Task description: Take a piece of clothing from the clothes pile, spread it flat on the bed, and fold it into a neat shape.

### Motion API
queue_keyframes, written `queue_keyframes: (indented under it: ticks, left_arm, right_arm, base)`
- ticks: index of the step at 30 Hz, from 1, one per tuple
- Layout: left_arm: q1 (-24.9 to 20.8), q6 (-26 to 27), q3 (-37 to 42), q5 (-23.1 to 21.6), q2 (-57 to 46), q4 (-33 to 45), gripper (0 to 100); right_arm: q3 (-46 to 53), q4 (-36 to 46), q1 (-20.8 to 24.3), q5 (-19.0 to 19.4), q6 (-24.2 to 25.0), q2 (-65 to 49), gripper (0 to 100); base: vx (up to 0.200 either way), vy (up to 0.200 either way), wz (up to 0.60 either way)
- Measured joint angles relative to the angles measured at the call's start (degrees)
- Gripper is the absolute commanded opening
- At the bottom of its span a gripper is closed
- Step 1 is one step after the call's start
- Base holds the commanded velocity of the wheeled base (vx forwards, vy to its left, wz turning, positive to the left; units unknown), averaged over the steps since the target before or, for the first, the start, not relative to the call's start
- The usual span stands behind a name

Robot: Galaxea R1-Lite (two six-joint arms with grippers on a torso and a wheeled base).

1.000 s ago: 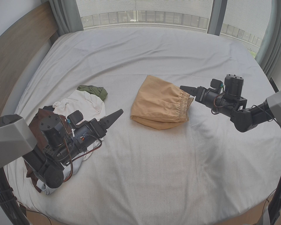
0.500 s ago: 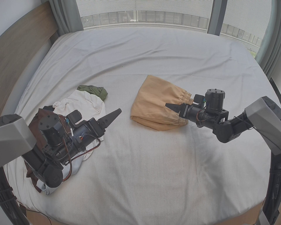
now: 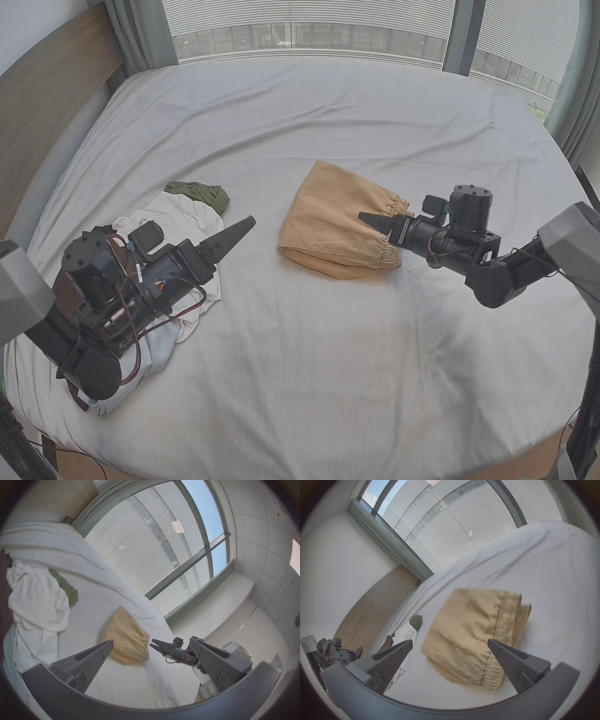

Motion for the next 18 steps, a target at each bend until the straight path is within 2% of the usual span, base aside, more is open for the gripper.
queue_keyframes:
  ticks: [4,7,15,16,18]
  left_arm:
    - [-0.22,0.46,2.73,-1.87,-5.68,0.56,100]
    - [-0.15,2.88,6.30,-2.77,-9.46,0.78,100]
    - [0.55,15.19,17.36,-3.74,-16.92,0.98,100]
    - [0.57,18.72,20.07,-3.80,-18.36,1.00,100]
    - [0.60,22.13,22.82,-3.83,-19.85,0.98,100]
  right_arm:
    - [5.40,-0.11,-0.05,-0.05,-0.24,-8.63,100]
    - [10.81,-0.11,-0.13,-0.02,-0.84,-15.37,100]
    - [28.42,-0.18,-0.61,-0.09,-2.22,-31.56,100]
    - [32.17,-0.24,-0.90,-0.11,-2.51,-35.00,100]
    - [36.02,-0.33,-1.38,-0.09,-2.77,-39.02,100]
  base:
    - [0.000,0.000,0.00]
    - [0.000,0.000,0.00]
    - [0.000,0.000,0.00]
    - [0.000,0.000,0.00]
    - [0.000,0.000,0.00]
